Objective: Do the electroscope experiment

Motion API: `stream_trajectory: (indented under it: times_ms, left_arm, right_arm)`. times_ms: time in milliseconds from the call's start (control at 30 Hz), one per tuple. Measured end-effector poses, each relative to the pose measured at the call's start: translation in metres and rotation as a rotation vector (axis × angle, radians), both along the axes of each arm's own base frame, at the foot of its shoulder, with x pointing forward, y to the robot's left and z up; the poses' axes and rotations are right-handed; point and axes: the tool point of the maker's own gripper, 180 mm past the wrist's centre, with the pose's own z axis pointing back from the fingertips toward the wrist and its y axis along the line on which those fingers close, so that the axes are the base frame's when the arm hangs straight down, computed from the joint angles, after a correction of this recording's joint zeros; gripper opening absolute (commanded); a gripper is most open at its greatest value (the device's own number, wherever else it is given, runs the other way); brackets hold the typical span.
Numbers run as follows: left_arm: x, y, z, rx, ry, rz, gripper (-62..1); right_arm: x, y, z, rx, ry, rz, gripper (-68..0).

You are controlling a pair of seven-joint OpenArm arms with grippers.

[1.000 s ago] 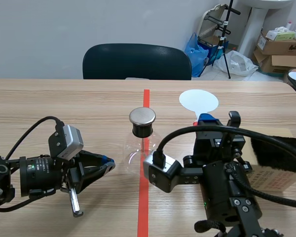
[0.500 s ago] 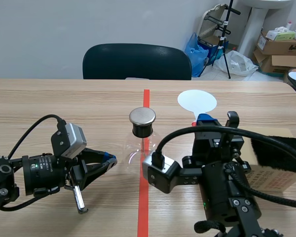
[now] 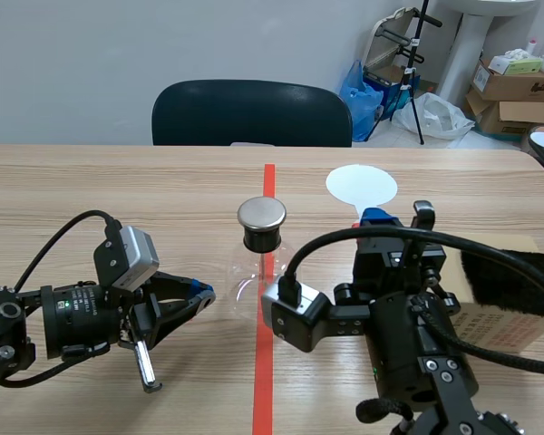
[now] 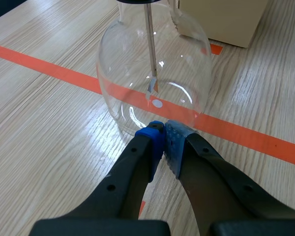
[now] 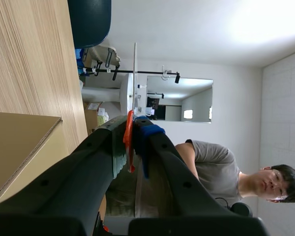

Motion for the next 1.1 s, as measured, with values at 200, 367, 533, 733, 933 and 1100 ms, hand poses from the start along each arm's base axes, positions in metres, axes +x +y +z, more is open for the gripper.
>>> stream_trajectory:
  times_ms: [200, 367, 533, 733, 933, 1100]
  left_arm:
    - [0.0, -0.0001, 0.0002, -0.001, -0.001, 0.0, -57.8]
    - [0.0, -0.0001, 0.0002, -0.001, -0.001, 0.0, -57.7]
    - [0.0001, -0.0005, 0.0017, -0.009, -0.004, -0.001, -57.7]
    - [0.0001, -0.0008, 0.0025, -0.013, -0.007, -0.001, -57.7]
    - [0.0001, -0.0008, 0.0025, -0.013, -0.007, -0.001, -57.7]
    - [0.0001, -0.0007, 0.0025, -0.013, -0.006, -0.001, -57.8]
  right_arm:
    - [-0.0002, 0.0004, -0.0001, 0.0, 0.0, 0.002, -66.5]
    - [-0.0002, 0.0005, -0.0001, 0.0, 0.0, 0.003, -66.5]
    - [-0.0002, 0.0005, -0.0001, 0.0, 0.001, 0.003, -66.5]
    - [-0.0002, 0.0005, -0.0001, 0.0, 0.001, 0.003, -66.5]
    - [-0.0002, 0.0005, -0.0001, 0.0, 0.001, 0.003, -66.5]
    - [-0.0002, 0.0005, -0.0001, 0.0, 0.001, 0.003, -66.5]
